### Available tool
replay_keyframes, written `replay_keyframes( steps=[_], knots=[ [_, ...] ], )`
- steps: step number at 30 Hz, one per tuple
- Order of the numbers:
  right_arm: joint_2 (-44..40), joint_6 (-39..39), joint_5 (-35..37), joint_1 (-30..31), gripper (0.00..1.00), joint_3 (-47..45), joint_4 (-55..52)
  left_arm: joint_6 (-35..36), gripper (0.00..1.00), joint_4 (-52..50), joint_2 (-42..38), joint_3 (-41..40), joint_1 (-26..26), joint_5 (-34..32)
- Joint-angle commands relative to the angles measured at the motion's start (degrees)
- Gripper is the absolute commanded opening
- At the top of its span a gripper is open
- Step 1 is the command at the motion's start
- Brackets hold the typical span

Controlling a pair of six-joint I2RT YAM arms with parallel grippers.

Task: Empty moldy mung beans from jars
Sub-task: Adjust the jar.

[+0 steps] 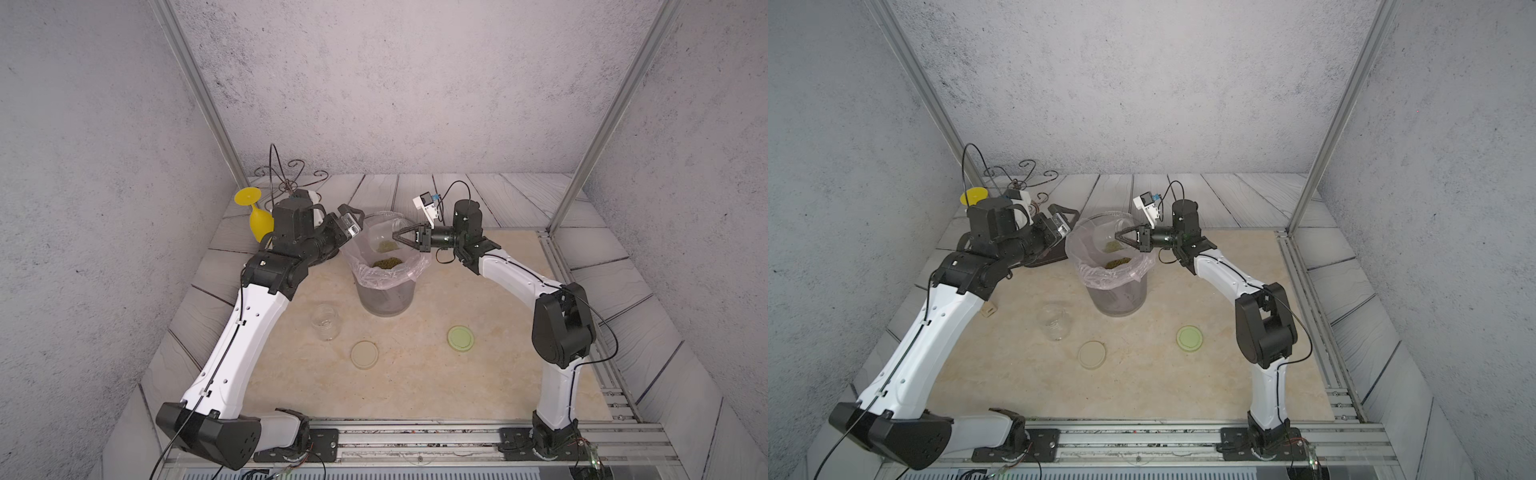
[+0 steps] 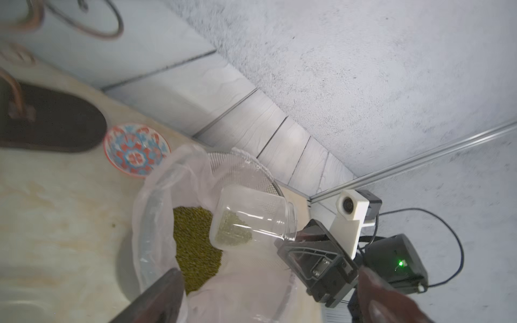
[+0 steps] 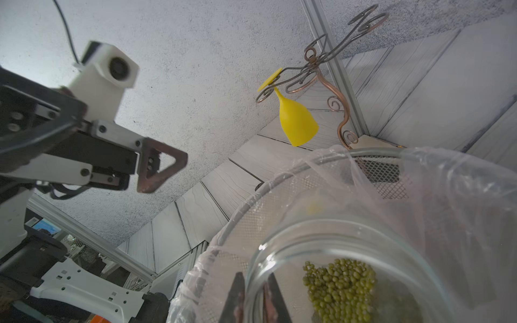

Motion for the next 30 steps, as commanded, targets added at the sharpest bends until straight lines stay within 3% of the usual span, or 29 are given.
replay_keyframes(
  steps=[1,9,14,30],
  knots=[
    [-9.05,-0.48,2.20,0.35,0.00,-0.35,9.91,-18.59,0.98,13.18,0.29,-4.00,0.89,9.93],
    [-11.27,0.90,4.56,0.44,0.00,-2.13,15.27,-21.56,0.98,13.51,0.96,-3.18,0.88,10.64],
    [-11.50,2.57,6.19,0.71,0.00,-2.33,19.29,-26.22,0.98,15.90,3.00,-2.81,0.89,14.64],
    [-11.52,1.54,5.87,3.64,0.00,-2.02,19.26,-33.08,0.98,26.66,9.65,-2.27,0.80,17.30]
  ],
)
